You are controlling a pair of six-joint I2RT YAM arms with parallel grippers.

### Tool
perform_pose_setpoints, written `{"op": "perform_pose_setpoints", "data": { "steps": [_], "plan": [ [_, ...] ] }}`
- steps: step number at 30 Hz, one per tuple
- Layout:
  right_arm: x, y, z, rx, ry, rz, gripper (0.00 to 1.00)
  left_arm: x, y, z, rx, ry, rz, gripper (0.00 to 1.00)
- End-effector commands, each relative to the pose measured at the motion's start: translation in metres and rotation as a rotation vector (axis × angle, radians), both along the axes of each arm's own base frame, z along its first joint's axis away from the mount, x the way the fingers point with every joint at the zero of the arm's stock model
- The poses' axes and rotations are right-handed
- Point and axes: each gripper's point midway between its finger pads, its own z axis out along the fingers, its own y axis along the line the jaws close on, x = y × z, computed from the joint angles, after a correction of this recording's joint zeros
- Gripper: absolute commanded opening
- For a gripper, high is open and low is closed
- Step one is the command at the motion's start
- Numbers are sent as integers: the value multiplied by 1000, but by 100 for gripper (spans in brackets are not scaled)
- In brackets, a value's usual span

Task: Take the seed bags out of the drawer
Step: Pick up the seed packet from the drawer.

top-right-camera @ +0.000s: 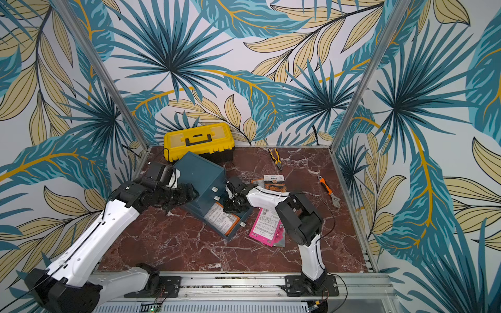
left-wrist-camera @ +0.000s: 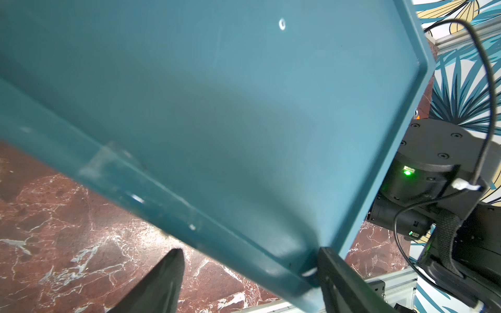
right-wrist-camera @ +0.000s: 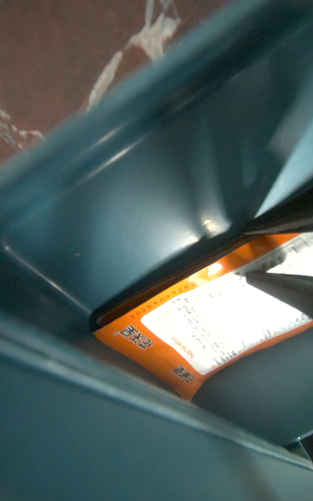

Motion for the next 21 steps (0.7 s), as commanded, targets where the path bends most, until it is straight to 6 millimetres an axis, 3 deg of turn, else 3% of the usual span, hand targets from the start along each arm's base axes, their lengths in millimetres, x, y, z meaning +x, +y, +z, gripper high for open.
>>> {"op": "perform_pose_setpoints", "data": {
  "steps": [1,9,21],
  "plan": [
    [-9,12,20,77,-5,31,22,-6,0,-4,7,17,-14,82],
    [-8,11,21,83,2,11,0,-6,1,-3,9,18,-13,82],
    [3,3,46,133,50,-62,0,-6,2,-4,17,20,-10,82]
  ]
}}
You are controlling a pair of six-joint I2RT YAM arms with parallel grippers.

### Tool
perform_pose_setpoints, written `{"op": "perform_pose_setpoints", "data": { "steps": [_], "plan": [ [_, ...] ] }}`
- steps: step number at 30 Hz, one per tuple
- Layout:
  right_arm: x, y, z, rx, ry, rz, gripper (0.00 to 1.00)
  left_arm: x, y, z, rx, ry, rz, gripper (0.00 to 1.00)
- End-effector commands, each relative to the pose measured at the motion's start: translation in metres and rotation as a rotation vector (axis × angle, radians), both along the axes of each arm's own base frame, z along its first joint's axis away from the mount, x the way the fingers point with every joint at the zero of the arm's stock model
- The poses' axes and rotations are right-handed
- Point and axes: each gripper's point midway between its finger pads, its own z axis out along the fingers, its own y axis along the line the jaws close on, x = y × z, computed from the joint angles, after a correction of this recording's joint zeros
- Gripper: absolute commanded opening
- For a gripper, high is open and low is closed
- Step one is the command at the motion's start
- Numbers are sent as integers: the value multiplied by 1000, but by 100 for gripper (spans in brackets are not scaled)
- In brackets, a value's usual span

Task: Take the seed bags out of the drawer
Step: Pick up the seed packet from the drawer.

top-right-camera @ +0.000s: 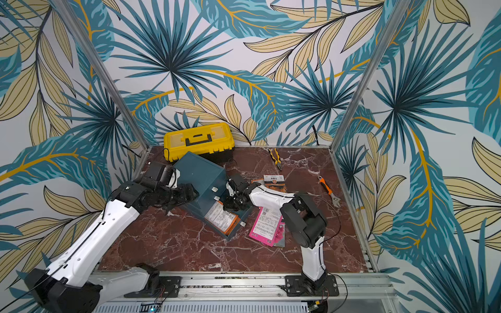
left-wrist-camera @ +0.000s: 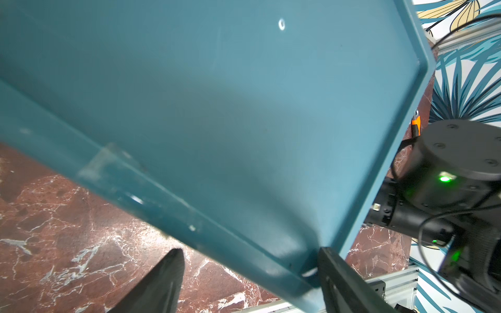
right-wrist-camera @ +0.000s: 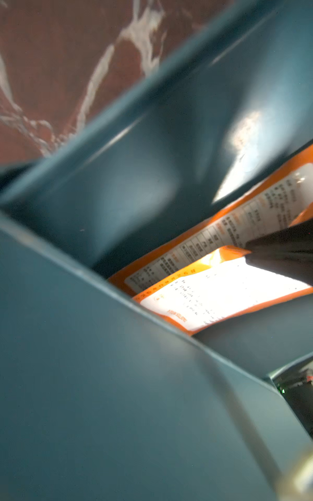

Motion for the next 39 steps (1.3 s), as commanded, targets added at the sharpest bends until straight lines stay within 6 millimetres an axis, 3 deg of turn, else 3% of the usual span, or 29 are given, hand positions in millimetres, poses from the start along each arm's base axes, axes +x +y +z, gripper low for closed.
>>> {"op": "perform_pose_setpoints", "data": {
  "steps": [1,24,39],
  "plan": [
    [1,1,19,24,31,-7,0,-6,1,-4,14,19,-13,82],
    [-18,-44,31,-242,71,103,0,-5,0,-2,12,16,-15,82],
    [-34,-90,70,-213,12,51,0,-4,0,-1,10,10,-19,82]
  ]
}}
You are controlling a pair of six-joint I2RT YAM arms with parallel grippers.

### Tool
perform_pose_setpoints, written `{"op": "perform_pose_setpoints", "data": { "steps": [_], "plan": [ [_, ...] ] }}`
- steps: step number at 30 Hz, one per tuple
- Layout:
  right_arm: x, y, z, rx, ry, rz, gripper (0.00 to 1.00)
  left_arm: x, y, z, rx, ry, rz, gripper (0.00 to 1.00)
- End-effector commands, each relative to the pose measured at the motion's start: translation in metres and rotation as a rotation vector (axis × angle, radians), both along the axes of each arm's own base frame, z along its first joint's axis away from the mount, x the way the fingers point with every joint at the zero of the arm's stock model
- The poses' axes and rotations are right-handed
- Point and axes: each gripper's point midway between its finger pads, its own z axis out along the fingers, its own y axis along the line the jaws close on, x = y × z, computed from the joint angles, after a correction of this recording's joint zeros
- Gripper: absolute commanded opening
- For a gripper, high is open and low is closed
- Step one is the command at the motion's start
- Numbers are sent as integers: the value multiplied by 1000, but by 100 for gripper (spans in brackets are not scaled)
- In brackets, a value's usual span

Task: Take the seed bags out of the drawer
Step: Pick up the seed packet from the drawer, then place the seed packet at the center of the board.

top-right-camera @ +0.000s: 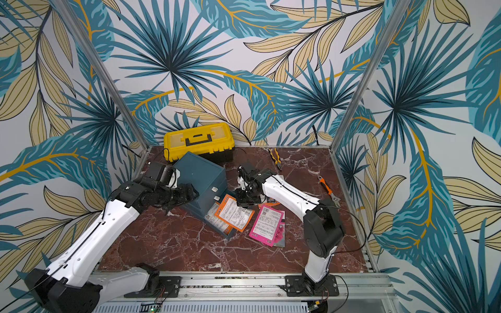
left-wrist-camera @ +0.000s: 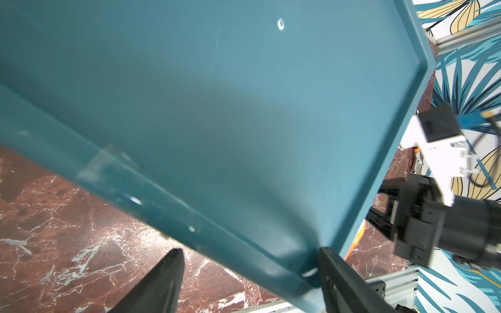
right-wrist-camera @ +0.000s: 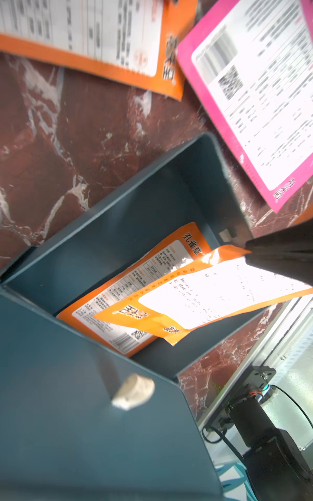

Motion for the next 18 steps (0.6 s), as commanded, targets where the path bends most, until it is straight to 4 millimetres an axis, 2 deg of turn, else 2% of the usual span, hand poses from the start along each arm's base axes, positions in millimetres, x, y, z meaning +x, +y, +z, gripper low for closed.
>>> {"op": "perform_pose_setpoints", "data": {
  "steps": [1,4,7,13,18],
  "plan": [
    [-11,-18,8,-7,-1,-13,0,-4,-1,-1,9,13,-19,82],
    [-11,-34,22,11,-36,-54,0,-3,-1,-1,7,9,-22,82],
    [-7,-61,33,-8,-90,-123,0,-1,-3,-1,4,7,-24,82],
    [19,-143,38,-112,-202,-345,0,1,-5,0,-5,0,-34,82],
    [49,-203,26,-265,-248,-498,0,2,-7,1,-12,-8,-44,82]
  ]
}}
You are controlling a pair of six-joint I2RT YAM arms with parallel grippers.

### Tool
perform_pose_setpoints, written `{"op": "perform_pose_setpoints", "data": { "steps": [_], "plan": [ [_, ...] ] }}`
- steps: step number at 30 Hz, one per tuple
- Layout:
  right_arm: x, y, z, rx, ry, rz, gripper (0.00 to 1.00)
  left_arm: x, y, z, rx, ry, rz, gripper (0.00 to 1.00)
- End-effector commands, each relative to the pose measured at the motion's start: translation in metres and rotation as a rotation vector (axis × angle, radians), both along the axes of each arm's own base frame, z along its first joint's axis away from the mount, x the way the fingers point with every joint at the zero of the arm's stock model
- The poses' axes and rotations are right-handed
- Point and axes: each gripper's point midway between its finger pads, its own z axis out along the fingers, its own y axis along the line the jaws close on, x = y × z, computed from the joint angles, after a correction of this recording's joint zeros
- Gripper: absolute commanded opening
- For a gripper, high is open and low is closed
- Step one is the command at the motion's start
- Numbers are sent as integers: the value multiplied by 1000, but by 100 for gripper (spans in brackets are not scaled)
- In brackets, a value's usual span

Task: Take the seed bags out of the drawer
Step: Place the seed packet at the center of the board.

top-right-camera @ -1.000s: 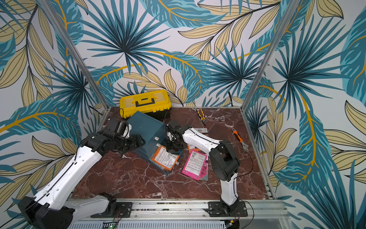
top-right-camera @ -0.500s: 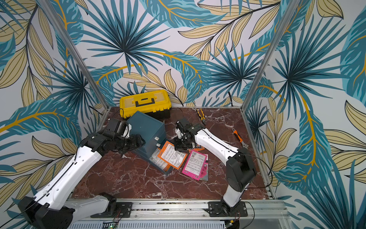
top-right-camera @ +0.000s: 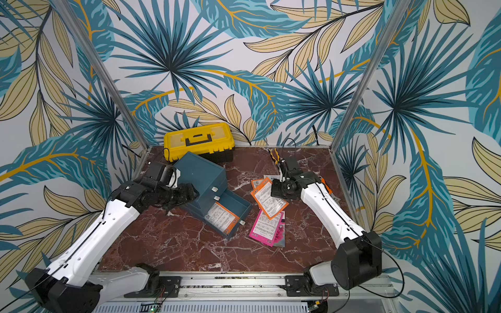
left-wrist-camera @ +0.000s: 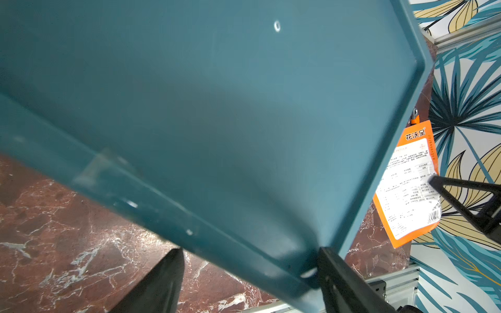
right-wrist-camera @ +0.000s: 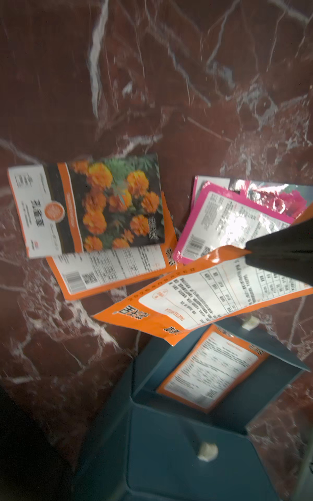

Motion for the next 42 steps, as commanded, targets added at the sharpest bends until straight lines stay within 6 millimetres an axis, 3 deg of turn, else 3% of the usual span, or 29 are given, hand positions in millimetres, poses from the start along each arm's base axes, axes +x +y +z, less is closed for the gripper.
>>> {"op": "perform_pose_setpoints", "data": {
  "steps": [1,8,14,21,31,36,42],
  "plan": [
    [21,-41,-13,-131,-15,-105,0,1,-7,1,-11,-4,-38,82],
    [53,-92,-26,-276,0,-219,0,2,-10,1,-23,-6,-51,82],
    [61,-126,-59,-199,72,-314,0,1,-10,0,-28,-8,-52,82],
    [61,-142,-93,-105,137,-359,0,0,-10,0,-32,-5,-52,82],
    [67,-150,-98,-17,117,-394,0,-4,-7,1,-21,-2,-48,82],
    [63,-159,-108,-60,142,-396,1,-4,-7,2,-21,-3,-46,82],
    [58,-173,-110,-150,164,-387,27,-5,-6,3,-20,-2,-45,82]
  ]
}}
